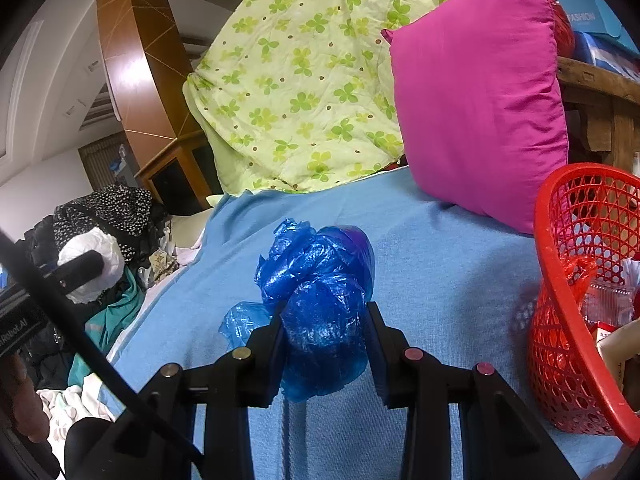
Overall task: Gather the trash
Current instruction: 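Hold the blue bag and white tissue above the bed with both tools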
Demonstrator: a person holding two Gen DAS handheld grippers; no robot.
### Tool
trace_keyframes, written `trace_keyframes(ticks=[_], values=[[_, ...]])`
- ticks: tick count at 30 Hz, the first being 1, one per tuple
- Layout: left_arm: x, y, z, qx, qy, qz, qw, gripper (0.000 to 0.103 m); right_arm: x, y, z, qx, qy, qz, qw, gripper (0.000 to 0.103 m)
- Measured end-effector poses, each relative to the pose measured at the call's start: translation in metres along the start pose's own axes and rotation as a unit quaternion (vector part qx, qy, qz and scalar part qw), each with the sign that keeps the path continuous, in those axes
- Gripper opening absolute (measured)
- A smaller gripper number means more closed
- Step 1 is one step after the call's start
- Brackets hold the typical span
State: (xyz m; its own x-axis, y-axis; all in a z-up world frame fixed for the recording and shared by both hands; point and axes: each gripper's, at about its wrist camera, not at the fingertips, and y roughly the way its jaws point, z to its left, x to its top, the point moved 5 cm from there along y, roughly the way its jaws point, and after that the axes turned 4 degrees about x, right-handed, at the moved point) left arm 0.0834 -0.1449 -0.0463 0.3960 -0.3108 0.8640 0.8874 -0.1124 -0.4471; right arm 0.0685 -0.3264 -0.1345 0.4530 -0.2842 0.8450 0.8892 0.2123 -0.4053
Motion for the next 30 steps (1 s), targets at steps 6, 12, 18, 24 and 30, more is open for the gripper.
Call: trace_keyframes(ticks=[6, 12, 18, 24, 30], values=[[-0.005, 0.005, -0.002, 0.001, 0.002, 0.008, 1.0, 0.041, 0.0, 0.0, 0.001, 0.0, 0.001, 0.0, 1.0, 0.038], [-0.015, 0.017, -0.002, -0.001, -0.004, 0.025, 0.9997, 0.041, 0.0, 0.0, 0.001, 0.0, -0.001, 0.001, 1.0, 0.038], [-0.038, 0.04, 0.007, -0.005, -0.026, 0.063, 0.9977, 0.041, 0.0, 0.003, 0.004, 0.0, -0.004, 0.006, 1.0, 0.038], [-0.069, 0.072, 0.025, -0.004, -0.043, 0.091, 0.9949, 0.041, -0.002, 0.014, 0.011, 0.0, -0.012, 0.022, 1.0, 0.038], [-0.102, 0.115, 0.057, 0.015, -0.084, 0.138, 0.9867, 0.041, -0.013, 0.038, 0.032, -0.002, -0.039, 0.055, 0.998, 0.038]])
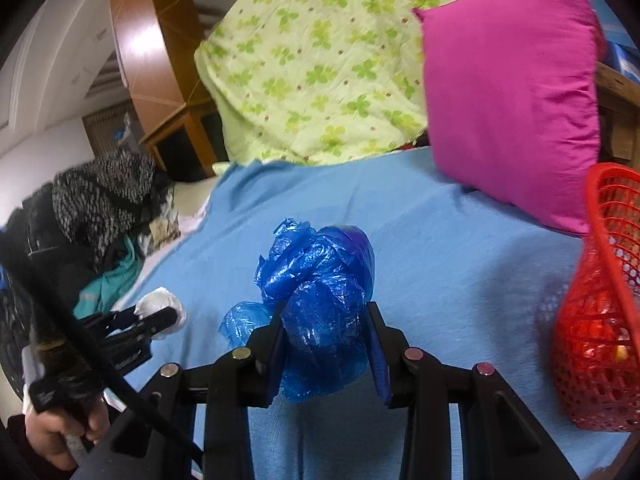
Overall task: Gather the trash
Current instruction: 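Hold the blue bag and white tissue above the bed with both tools, then hold the white tissue in the left tool while the right tool holds the blue bag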
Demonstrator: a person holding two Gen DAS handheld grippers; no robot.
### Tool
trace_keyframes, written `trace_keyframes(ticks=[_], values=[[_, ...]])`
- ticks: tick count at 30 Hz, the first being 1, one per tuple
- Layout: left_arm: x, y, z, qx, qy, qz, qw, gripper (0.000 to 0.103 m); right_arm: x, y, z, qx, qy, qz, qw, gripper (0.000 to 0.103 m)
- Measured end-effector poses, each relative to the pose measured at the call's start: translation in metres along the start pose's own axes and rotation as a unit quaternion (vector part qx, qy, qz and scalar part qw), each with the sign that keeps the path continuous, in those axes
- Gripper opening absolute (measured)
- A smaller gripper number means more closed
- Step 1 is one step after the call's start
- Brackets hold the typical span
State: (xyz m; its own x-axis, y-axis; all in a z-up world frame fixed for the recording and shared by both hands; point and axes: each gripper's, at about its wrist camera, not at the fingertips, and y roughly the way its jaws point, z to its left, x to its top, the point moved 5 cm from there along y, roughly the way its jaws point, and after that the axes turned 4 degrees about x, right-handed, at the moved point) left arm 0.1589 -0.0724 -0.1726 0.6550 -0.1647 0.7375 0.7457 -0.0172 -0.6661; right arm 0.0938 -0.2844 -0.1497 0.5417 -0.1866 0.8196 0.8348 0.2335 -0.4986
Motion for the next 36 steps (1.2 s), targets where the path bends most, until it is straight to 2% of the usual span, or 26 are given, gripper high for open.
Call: trace_keyframes(ticks=[4, 13, 28, 36], values=[[-0.002, 0.017, 0.014, -0.005, -0.035, 0.02, 0.9992, 0.041, -0.006, 0.017, 0.014, 0.0, -0.018, 0.021, 1.0, 0.038], [-0.012, 0.044, 0.032, 0.027, -0.063, 0.055, 0.9961, 0.041, -0.02, 0.048, 0.027, -0.02, -0.029, 0.063, 0.997, 0.038], [-0.008, 0.029, 0.039, 0.041, -0.037, 0.021, 0.9983, 0.041, -0.018, 0.055, 0.017, -0.067, -0.026, 0.066, 0.995, 0.039], [-0.009, 0.028, 0.036, 0.036, -0.03, 0.018, 0.9988, 0.041, -0.016, 0.055, 0.014, -0.068, -0.016, 0.062, 0.996, 0.039]])
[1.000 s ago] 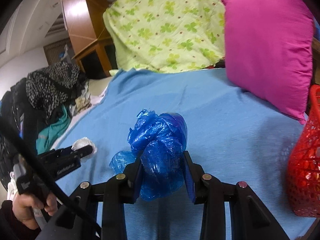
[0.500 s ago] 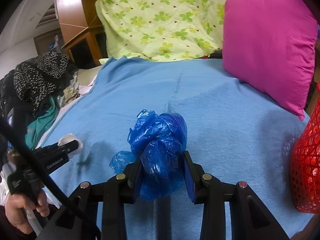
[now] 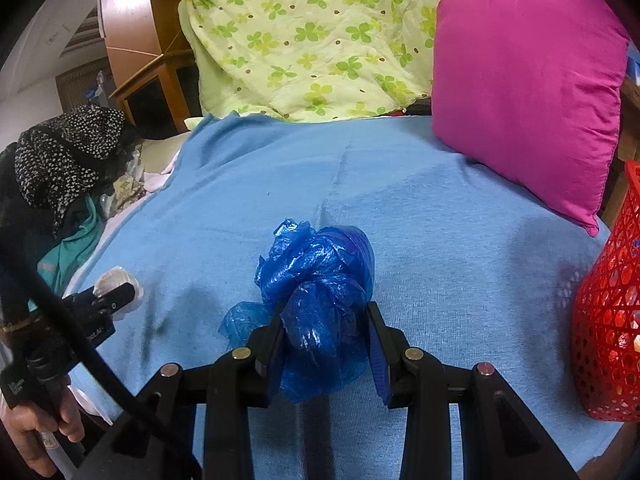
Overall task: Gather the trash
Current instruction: 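Hold the white tissue in the left tool while the right tool holds the blue bag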
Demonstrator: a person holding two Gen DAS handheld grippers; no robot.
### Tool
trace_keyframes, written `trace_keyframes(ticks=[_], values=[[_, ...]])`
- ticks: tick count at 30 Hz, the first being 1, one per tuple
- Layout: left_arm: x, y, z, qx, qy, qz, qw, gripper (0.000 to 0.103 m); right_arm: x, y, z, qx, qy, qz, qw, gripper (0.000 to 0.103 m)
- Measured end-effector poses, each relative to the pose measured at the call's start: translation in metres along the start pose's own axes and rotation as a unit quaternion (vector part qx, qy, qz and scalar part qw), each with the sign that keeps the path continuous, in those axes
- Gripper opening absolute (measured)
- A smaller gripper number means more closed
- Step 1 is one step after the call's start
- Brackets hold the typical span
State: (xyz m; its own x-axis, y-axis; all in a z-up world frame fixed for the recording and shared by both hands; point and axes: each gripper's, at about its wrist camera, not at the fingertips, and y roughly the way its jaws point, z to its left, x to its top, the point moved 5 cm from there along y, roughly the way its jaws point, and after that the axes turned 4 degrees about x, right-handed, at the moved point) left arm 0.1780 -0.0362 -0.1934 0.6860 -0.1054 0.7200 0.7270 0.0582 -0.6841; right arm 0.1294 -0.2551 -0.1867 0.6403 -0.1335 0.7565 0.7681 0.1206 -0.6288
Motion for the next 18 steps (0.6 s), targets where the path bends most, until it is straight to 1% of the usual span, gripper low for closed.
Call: trace_keyframes(ticks=[7, 10, 18], values=[[-0.002, 0.002, -0.01, 0.003, 0.017, 0.001, 0.9998, 0.041, -0.001, -0.005, -0.001, 0.008, 0.006, -0.007, 1.0, 0.039], [-0.002, 0.003, -0.011, -0.001, 0.015, 0.002, 0.9999, 0.041, -0.001, -0.008, -0.003, 0.014, 0.012, -0.011, 1.0, 0.039], [-0.004, 0.005, -0.01, 0.001, 0.014, 0.005, 0.9999, 0.041, 0.001, -0.014, -0.008, 0.019, 0.017, -0.02, 0.999, 0.039]])
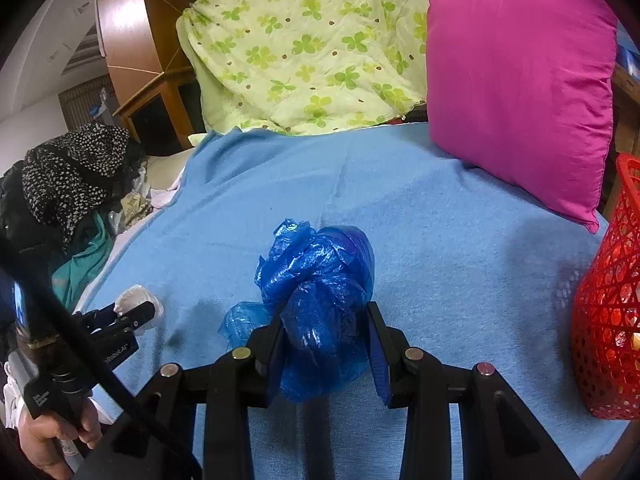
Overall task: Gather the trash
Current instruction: 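Hold the white tissue in the left tool while the right tool holds the blue bag, then carry the blue bag and white tissue over the red basket with both tools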
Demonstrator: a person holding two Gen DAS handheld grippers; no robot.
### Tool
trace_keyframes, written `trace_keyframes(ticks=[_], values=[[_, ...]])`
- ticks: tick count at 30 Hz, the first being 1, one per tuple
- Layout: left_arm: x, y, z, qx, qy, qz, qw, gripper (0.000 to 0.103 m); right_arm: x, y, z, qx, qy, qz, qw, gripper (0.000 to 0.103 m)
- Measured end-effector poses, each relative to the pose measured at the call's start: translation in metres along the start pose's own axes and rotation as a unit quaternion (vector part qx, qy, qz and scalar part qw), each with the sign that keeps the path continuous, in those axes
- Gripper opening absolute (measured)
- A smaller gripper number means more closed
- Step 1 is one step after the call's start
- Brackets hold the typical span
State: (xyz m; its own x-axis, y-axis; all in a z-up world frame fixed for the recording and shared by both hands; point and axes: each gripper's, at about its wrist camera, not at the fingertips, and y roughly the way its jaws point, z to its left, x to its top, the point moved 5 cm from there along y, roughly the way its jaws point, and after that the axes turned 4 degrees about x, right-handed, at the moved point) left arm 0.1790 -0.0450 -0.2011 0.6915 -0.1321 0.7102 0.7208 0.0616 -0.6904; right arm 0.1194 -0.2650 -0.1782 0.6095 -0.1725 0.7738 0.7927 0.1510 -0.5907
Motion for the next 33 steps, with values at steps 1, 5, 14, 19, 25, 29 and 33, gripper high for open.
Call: trace_keyframes(ticks=[1, 5, 14, 19, 25, 29, 33], values=[[0.0, 0.0, 0.0, -0.002, 0.0, -0.001, 1.0, 0.041, 0.0, -0.001, -0.001, 0.0, 0.002, -0.001, 1.0, 0.039], [0.0, -0.003, -0.004, -0.005, 0.004, -0.008, 1.0, 0.041, 0.001, -0.005, -0.005, 0.0, 0.004, -0.006, 1.0, 0.039], [-0.001, -0.01, -0.015, -0.012, 0.019, -0.024, 0.9995, 0.041, 0.004, -0.019, -0.019, -0.001, 0.017, -0.021, 1.0, 0.039], [-0.002, -0.012, -0.023, -0.015, 0.028, -0.027, 0.9991, 0.041, 0.005, -0.024, -0.027, 0.0, 0.025, -0.027, 0.999, 0.039], [-0.007, -0.021, -0.037, -0.018, 0.055, -0.04, 0.9975, 0.041, 0.006, -0.029, -0.032, -0.003, 0.024, -0.032, 0.999, 0.039], [-0.006, -0.029, -0.043, -0.027, 0.068, -0.053, 0.9959, 0.041, 0.006, -0.037, -0.035, -0.001, 0.031, -0.042, 0.999, 0.039], [-0.004, -0.039, -0.048, -0.041, 0.07, -0.052, 0.9954, 0.041, 0.007, -0.045, -0.039, -0.004, 0.038, -0.053, 0.998, 0.039]])
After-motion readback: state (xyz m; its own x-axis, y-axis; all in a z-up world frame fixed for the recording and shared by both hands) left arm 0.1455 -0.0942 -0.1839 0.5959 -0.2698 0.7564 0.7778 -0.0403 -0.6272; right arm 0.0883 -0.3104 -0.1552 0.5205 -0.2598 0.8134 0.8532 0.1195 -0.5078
